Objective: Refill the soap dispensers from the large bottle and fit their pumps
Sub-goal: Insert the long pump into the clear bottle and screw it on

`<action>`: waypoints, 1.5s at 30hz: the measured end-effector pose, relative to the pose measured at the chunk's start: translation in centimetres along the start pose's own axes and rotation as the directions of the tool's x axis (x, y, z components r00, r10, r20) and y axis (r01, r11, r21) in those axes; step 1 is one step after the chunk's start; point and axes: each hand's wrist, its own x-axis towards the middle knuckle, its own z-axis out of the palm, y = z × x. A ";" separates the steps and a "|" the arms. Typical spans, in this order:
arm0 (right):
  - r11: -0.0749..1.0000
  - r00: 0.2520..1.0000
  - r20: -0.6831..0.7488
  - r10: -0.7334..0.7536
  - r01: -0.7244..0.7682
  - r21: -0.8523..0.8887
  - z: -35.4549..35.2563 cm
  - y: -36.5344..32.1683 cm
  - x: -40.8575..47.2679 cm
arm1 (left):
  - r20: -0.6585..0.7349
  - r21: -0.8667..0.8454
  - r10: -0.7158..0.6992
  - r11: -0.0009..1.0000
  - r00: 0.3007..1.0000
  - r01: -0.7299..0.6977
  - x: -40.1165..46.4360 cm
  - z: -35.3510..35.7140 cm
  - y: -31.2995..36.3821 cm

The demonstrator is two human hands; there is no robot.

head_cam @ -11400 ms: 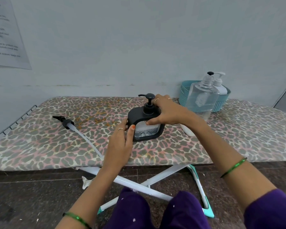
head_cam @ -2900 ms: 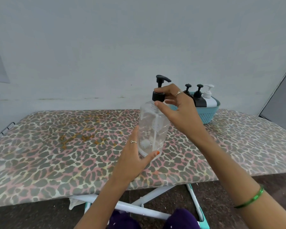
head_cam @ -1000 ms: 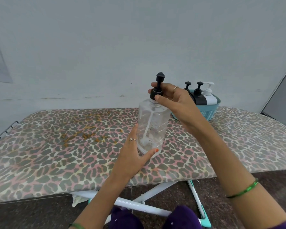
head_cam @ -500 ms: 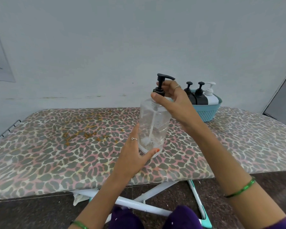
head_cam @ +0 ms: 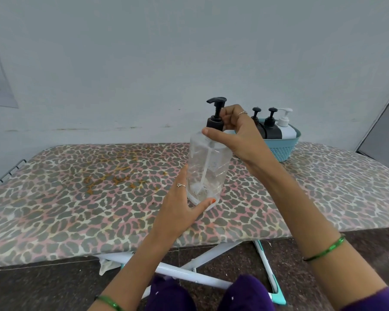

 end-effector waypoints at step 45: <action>1.000 0.971 0.237 0.031 -0.031 -0.003 -0.8 -1.1 1.1 | -0.024 -0.030 -0.016 0.999 1.000 0.016 0.4 0.4 -1.2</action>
